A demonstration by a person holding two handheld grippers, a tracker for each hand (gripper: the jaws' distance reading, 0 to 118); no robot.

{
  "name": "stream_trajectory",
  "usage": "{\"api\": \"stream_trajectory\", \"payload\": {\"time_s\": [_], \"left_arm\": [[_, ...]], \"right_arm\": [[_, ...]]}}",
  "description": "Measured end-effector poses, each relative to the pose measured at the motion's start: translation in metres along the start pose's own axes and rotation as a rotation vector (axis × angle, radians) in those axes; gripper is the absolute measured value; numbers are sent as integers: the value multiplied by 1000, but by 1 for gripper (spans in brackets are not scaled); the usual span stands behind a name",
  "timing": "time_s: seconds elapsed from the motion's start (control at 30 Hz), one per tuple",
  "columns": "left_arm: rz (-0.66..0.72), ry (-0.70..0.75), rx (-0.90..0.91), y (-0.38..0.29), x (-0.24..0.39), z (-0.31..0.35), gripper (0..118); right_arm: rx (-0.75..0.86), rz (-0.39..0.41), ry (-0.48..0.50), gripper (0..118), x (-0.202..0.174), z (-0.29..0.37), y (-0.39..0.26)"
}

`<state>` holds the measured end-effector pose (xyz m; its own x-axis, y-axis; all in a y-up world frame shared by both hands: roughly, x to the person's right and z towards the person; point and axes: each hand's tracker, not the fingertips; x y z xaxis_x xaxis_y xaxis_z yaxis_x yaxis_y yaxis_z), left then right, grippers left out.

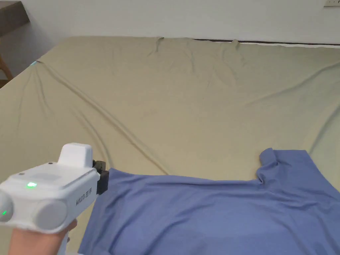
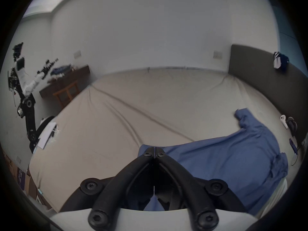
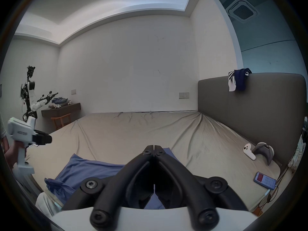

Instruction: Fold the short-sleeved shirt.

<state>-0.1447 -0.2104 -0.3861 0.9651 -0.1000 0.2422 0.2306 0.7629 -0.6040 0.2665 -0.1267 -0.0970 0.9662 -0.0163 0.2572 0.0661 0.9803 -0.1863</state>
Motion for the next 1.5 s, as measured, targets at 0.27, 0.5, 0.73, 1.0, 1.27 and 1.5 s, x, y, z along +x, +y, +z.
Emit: {"api": "stream_trajectory", "payload": {"time_s": [0.27,0.5,0.73,1.0,1.27,1.5], "left_arm": [[33,-37,-213,9,-3,-125,116],[44,-6,-396,-2,6,-170,88],[47,-107,-306,1,14,-119,0],[18,-101,-193,13,15,-88,0],[42,-122,-137,26,9,-65,0],[47,-128,-146,31,11,-67,0]], "right_arm": [[-97,5,-11,0,15,-21,-19],[-162,34,-15,0,20,-30,-32],[-191,51,-10,0,25,-40,-38],[-247,-21,39,0,54,-114,-32],[-661,-34,31,67,106,-286,-59],[-868,-14,-76,107,125,-373,-109]]}}
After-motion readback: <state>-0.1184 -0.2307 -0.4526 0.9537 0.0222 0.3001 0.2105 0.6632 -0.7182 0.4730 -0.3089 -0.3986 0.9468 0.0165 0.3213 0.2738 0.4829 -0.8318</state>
